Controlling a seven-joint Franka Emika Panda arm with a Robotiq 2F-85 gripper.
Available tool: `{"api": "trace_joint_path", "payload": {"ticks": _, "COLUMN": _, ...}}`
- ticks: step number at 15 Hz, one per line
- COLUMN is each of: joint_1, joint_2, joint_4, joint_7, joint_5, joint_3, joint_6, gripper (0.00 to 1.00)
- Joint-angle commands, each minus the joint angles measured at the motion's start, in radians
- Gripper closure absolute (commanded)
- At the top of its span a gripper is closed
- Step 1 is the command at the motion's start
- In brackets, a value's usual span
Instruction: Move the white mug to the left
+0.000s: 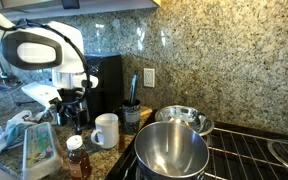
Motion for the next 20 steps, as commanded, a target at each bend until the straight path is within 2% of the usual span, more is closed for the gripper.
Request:
{"api": "trace_joint_path", "payload": {"ticks": 1, "joint_1": -0.03, "joint_2": 0.121, "joint_4": 0.106, "joint_7": -0.082, "joint_5": 0.012, "joint_3": -0.01, "joint_6": -0.021, "gripper": 0.0}}
{"api": "trace_joint_path", "payload": {"ticks": 6, "joint_1": -0.119, "joint_2": 0.265, "joint_4": 0.223, "joint_7": -0.202, "joint_5": 0.027, "joint_3": -0.024, "joint_6": -0.034, "gripper": 0.0}}
{"api": "trace_joint_path", "payload": {"ticks": 11, "joint_1": -0.195, "joint_2": 0.354, "joint_4": 0.318, "joint_7": -0.297, "joint_5": 0.027, "joint_3": 0.0, "joint_6": -0.054, "gripper": 0.0}}
{"api": "trace_joint_path", "payload": {"ticks": 20, "joint_1": -0.194, "joint_2": 0.347, "joint_4": 0.345, "joint_7": -0.338, "joint_5": 0.017, "joint_3": 0.046, "joint_6": -0.093, "gripper": 0.0}}
